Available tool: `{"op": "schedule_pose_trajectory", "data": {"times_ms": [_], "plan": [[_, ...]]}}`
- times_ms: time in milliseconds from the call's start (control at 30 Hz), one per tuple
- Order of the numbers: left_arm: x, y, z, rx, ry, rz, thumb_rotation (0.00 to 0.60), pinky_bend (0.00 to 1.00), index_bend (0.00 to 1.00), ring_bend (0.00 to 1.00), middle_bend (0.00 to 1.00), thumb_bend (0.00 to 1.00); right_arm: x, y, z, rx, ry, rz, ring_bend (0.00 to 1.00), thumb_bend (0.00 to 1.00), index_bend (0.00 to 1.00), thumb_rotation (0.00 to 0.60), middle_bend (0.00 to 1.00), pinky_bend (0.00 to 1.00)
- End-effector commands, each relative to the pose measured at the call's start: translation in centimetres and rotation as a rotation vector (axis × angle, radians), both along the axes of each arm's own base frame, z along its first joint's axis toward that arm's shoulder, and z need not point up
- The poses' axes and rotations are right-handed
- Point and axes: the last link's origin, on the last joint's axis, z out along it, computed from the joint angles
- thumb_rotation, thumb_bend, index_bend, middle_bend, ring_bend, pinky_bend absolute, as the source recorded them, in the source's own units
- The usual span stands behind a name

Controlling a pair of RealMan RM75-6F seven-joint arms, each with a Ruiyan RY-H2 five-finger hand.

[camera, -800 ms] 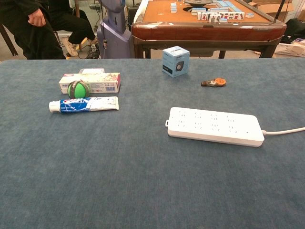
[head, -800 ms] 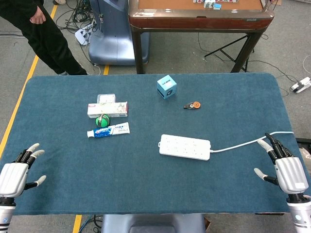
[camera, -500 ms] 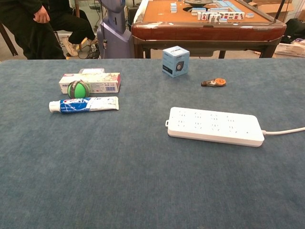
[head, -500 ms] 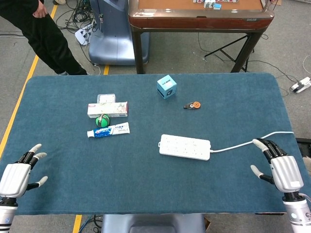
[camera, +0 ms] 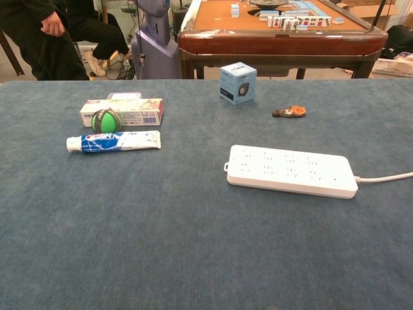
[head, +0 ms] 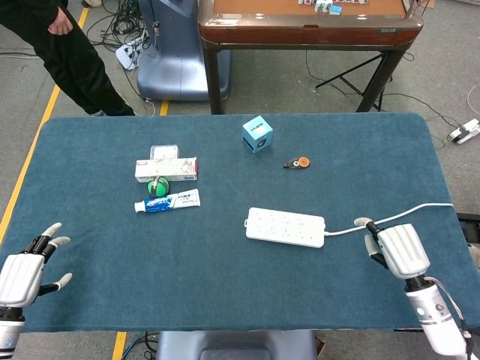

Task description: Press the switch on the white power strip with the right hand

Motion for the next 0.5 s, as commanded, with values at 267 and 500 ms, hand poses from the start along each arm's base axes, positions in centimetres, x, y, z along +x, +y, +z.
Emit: {"op": "schedule_pose_trajectory", "data": {"times_ms": [267, 500], "plan": [[0.0, -0.1, 0.1, 0.002, -0.001, 0.001, 0.6, 0.55, 0.35, 0.25, 0.13, 0.17, 1.9, -3.0, -3.5, 0.098, 0.103, -0.054, 1.0, 1.0, 0.45, 0.6, 1.0, 1.0], [-0.1, 0.0, 0.0, -0.003, -0.002, 0.006, 0.6, 0.55, 0.35, 0.25, 0.13, 0.17, 1.3, -4.3, -5.0, 0.126, 0.119, -0.106, 1.0, 1.0, 0.45, 0.6, 1.0, 1.0]]}}
